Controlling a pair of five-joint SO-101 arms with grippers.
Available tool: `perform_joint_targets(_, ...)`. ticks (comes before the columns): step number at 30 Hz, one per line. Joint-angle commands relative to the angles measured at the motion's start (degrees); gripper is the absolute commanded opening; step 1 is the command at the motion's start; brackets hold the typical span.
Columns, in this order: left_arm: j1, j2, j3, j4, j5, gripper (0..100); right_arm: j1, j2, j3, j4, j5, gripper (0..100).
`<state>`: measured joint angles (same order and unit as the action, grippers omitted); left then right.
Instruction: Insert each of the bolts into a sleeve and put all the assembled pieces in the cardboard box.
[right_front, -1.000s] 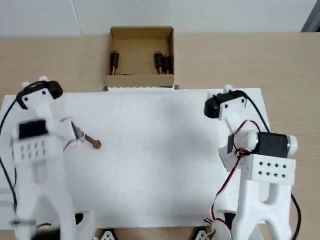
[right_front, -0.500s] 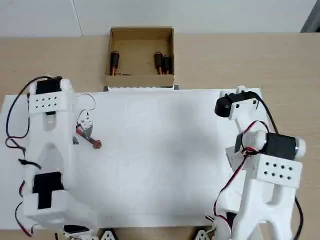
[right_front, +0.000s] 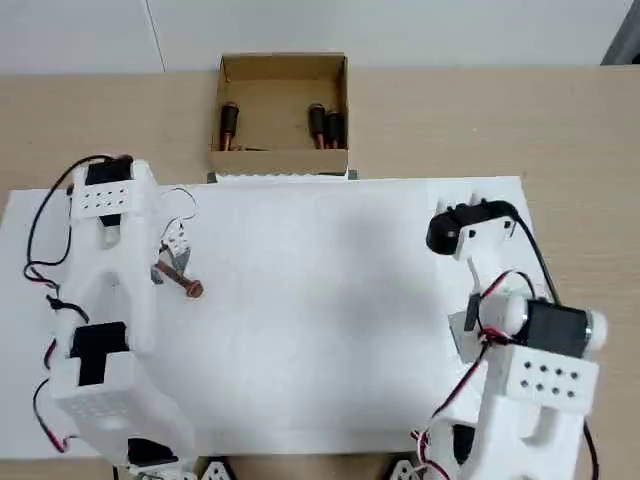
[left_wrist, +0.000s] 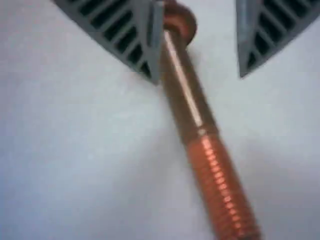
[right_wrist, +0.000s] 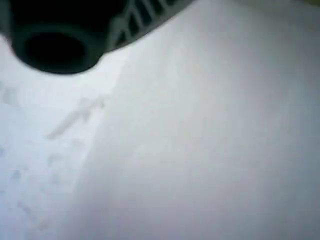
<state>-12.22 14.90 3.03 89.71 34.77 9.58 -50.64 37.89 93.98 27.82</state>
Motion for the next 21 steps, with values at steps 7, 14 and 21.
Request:
perform_joint_targets(7, 2.81, -0.26, -1.89, -5.01, 0.44, 10, 0.31, -3.56, 0.53, -0.4, -0.62, 0.4)
perform_joint_targets(14, 2.9, 2.2, -1.71, -4.22, 0.44, 10, 0.4, -3.65, 0.53, -0.4, -0.62, 0.4)
perform_joint_targets(21, 2.73, 8.44, -1.89, -0.7, 0.35, 10, 0.48, -3.65, 0.53, -0.4, -0.44, 0.4)
